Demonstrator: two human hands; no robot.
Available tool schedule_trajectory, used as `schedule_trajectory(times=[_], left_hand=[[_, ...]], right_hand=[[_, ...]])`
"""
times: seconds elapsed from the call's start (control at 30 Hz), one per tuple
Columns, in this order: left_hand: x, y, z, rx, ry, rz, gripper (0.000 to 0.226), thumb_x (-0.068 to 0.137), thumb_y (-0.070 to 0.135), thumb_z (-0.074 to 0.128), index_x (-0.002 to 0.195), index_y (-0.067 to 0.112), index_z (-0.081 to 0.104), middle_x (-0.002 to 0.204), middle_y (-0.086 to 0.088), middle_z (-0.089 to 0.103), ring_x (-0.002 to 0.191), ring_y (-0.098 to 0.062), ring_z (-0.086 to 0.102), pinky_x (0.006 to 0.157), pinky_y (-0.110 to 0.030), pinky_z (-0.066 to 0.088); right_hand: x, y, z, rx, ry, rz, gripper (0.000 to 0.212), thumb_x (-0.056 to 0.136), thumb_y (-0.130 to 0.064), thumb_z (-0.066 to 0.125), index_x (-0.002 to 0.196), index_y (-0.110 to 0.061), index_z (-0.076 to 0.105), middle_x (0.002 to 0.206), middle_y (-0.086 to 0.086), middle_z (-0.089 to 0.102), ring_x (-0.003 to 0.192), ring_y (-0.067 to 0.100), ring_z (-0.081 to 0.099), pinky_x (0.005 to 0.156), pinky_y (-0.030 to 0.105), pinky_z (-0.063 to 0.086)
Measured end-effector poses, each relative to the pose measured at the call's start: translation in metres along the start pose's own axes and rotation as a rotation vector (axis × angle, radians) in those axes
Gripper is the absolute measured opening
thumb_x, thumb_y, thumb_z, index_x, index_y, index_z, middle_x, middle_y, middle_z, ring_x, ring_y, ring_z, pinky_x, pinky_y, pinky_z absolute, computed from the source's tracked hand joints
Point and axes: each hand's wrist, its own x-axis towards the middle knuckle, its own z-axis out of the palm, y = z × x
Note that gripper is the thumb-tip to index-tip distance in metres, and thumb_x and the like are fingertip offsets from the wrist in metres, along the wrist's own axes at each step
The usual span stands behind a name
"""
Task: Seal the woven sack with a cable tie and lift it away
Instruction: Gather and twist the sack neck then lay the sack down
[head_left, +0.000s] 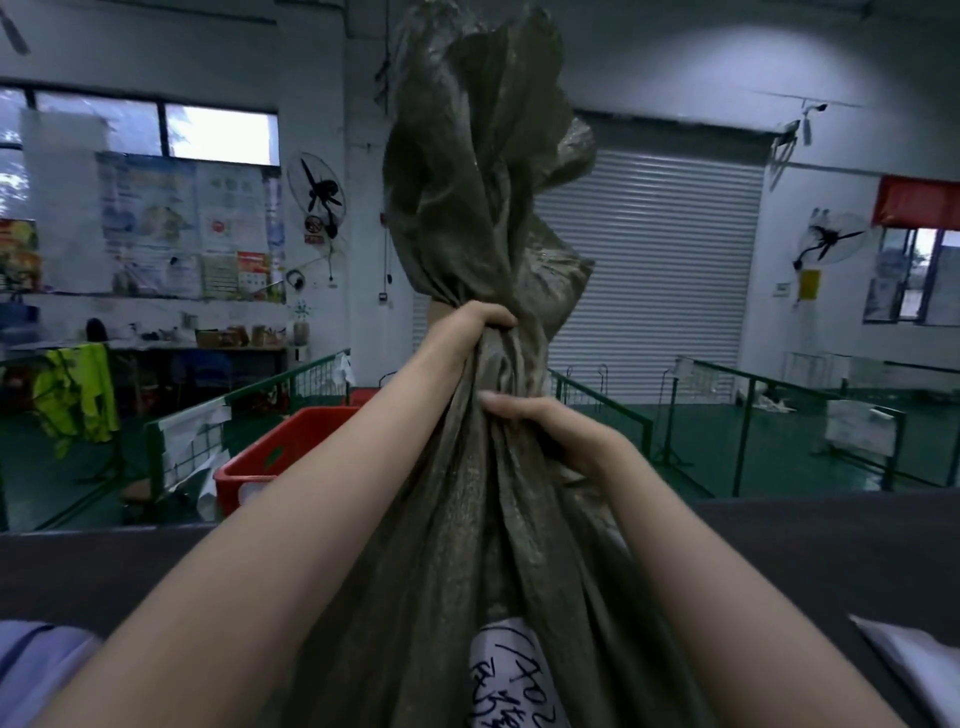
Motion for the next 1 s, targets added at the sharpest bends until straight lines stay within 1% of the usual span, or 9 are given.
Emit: schedule_trajectory(times=[0.17, 0.3, 0.43, 0.57, 0.67, 0.73, 0.8, 0.87, 1.0], left_hand=[[-0.008, 0.008, -0.026, 0.23, -0.267, 0.134, 0.058, 0.074, 0.01, 0.073, 0.127, 0.002, 0.052, 0.121, -0.009, 0.062, 0.112, -0.025, 0.06, 0.095, -0.034, 0.05], [-0.012, 0.01, -0.07, 0.494, -0.349, 0.012, 0.1, 0.072, 0.05, 0.067, 0.149, 0.022, 0.01, 0.156, -0.002, 0.021, 0.145, -0.023, 0.017, 0.118, -0.041, 0.014], [-0.011, -0.033, -0.105, 0.467, -0.265, -0.191, 0.092, 0.074, 0.075, 0.04, 0.148, 0.025, 0.018, 0.159, -0.007, 0.012, 0.146, -0.031, 0.013, 0.12, -0.048, 0.008], [-0.003, -0.074, -0.088, 0.241, -0.267, -0.259, 0.051, 0.091, 0.052, 0.037, 0.105, 0.009, 0.063, 0.128, -0.01, 0.059, 0.116, -0.025, 0.055, 0.107, -0.038, 0.038], [0.004, -0.081, -0.07, 0.11, -0.256, -0.258, 0.032, 0.09, 0.038, 0.048, 0.08, 0.012, 0.064, 0.077, -0.002, 0.072, 0.075, -0.014, 0.064, 0.072, -0.026, 0.047], [0.009, -0.08, -0.069, 0.06, -0.253, -0.232, 0.026, 0.066, 0.037, 0.069, 0.072, 0.013, 0.06, 0.06, 0.001, 0.067, 0.063, -0.015, 0.06, 0.061, -0.024, 0.043], [0.019, -0.079, -0.074, 0.016, -0.123, -0.215, 0.017, 0.074, 0.029, 0.063, 0.073, 0.012, 0.059, 0.048, 0.002, 0.066, 0.049, -0.012, 0.061, 0.049, -0.021, 0.048], [0.029, -0.075, -0.084, -0.019, 0.042, -0.19, 0.017, 0.083, 0.024, 0.056, 0.083, 0.008, 0.062, 0.055, -0.003, 0.069, 0.039, -0.011, 0.062, 0.038, -0.014, 0.046], [0.043, -0.071, -0.089, -0.015, 0.174, -0.176, 0.064, 0.072, 0.038, 0.064, 0.127, 0.009, 0.049, 0.114, -0.016, 0.066, 0.089, -0.03, 0.069, 0.064, -0.031, 0.054]], right_hand=[[0.01, 0.0, 0.021, 0.065, 0.153, -0.138, 0.058, 0.059, -0.006, 0.072, 0.116, -0.008, 0.06, 0.111, 0.01, 0.069, 0.101, 0.029, 0.066, 0.092, 0.039, 0.053], [0.01, 0.005, 0.02, 0.338, 0.187, -0.12, 0.037, 0.068, 0.007, 0.049, 0.102, 0.0, 0.062, 0.087, 0.015, 0.072, 0.072, 0.027, 0.071, 0.066, 0.031, 0.059], [0.006, 0.001, 0.026, 0.398, 0.15, -0.121, 0.029, 0.066, 0.008, 0.039, 0.084, 0.006, 0.061, 0.08, 0.017, 0.063, 0.071, 0.033, 0.06, 0.072, 0.035, 0.052], [0.015, 0.003, 0.026, 0.415, 0.154, -0.139, 0.027, 0.044, 0.008, 0.045, 0.06, 0.002, 0.065, 0.058, 0.011, 0.066, 0.06, 0.03, 0.063, 0.058, 0.024, 0.054], [0.019, 0.006, 0.022, 0.415, 0.201, -0.158, 0.025, 0.046, 0.008, 0.049, 0.068, 0.0, 0.058, 0.045, 0.003, 0.063, 0.064, 0.031, 0.056, 0.056, 0.026, 0.051], [0.021, 0.005, 0.019, 0.419, 0.227, -0.149, 0.03, 0.054, 0.013, 0.048, 0.08, 0.001, 0.057, 0.055, 0.007, 0.064, 0.076, 0.036, 0.059, 0.071, 0.035, 0.05], [0.022, 0.005, 0.016, 0.377, 0.282, -0.098, 0.023, 0.074, 0.017, 0.041, 0.079, 0.001, 0.058, 0.057, 0.007, 0.063, 0.073, 0.035, 0.061, 0.074, 0.037, 0.049], [0.021, 0.009, 0.014, 0.398, 0.309, -0.033, 0.025, 0.082, 0.011, 0.036, 0.069, -0.001, 0.054, 0.049, 0.01, 0.063, 0.058, 0.029, 0.059, 0.065, 0.031, 0.048], [0.026, 0.013, 0.026, 0.367, 0.34, 0.056, 0.024, 0.089, 0.0, 0.035, 0.073, -0.001, 0.052, 0.062, 0.014, 0.065, 0.053, 0.026, 0.059, 0.052, 0.028, 0.048]])
